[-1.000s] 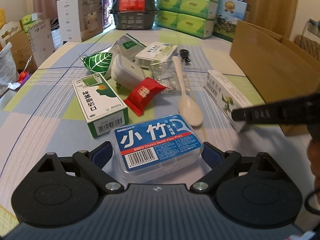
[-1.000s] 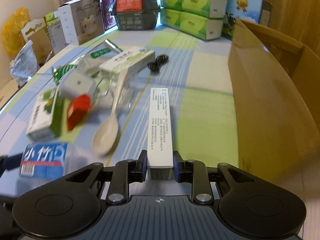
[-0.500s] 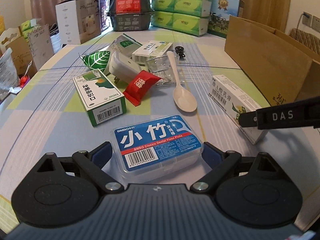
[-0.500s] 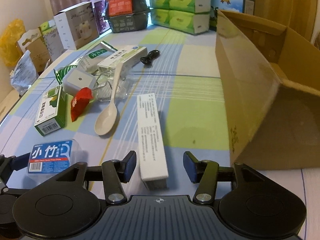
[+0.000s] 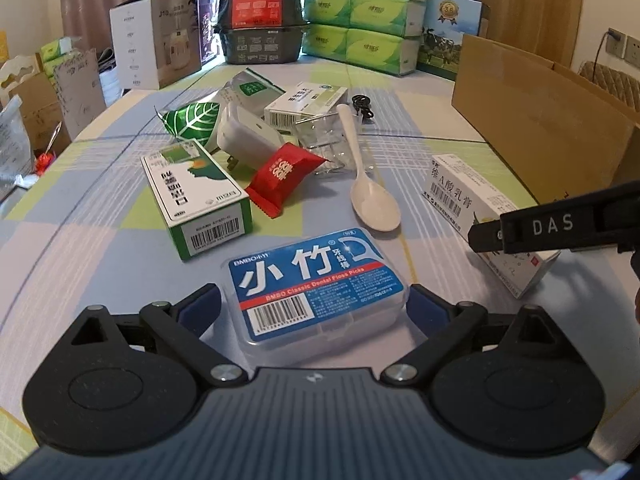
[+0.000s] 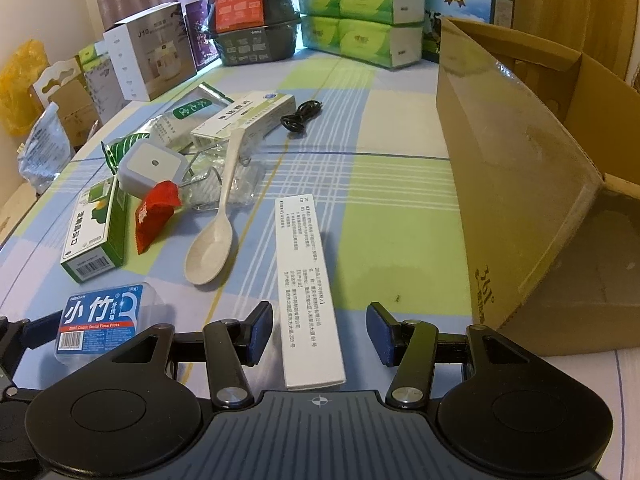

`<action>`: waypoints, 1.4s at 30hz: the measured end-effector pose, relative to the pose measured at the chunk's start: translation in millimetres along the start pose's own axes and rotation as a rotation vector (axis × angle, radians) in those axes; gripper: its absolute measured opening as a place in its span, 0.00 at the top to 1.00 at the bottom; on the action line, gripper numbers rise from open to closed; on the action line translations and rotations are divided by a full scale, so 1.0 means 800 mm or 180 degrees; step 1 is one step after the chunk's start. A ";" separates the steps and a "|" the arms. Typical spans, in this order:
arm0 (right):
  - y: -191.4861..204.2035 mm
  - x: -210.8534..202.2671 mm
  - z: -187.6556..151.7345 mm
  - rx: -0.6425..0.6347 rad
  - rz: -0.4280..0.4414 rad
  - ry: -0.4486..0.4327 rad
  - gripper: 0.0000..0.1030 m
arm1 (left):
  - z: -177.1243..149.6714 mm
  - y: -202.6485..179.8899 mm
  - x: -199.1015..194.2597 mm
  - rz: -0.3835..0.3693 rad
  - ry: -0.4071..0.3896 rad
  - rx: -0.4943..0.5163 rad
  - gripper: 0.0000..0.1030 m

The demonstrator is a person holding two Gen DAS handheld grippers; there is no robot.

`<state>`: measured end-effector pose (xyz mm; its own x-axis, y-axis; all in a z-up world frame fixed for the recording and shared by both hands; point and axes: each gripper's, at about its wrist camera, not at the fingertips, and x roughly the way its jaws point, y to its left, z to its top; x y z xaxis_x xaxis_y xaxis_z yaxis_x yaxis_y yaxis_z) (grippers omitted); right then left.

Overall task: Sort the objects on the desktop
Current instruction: 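Lift the white slim box with the right gripper while the left gripper lifts the blue floss box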

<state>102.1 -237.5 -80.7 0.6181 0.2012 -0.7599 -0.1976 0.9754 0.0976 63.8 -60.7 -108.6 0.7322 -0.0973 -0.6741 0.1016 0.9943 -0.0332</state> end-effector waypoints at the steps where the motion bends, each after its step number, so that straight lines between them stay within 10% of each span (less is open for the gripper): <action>1: 0.000 0.001 0.001 -0.0013 -0.0007 -0.0006 0.52 | -0.001 0.001 0.001 0.0013 0.0005 -0.0026 0.09; 10: 0.011 0.009 0.007 -0.0190 -0.0026 -0.0019 0.52 | 0.000 0.004 -0.002 0.0043 -0.0044 -0.0002 0.11; 13: 0.019 0.011 0.005 -0.0306 -0.0068 -0.0016 0.77 | 0.000 0.001 -0.005 0.0025 -0.0070 0.0048 0.11; 42: -0.020 -0.180 0.044 -0.0075 -0.0188 -0.0850 0.78 | 0.076 -0.043 -0.107 -0.0252 -0.0471 0.0387 0.11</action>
<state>43.0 -278.8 49.3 0.8072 0.1638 -0.5671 -0.1710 0.9844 0.0409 38.4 -89.4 -4.7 0.8088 -0.1892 -0.5567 0.2366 0.9715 0.0136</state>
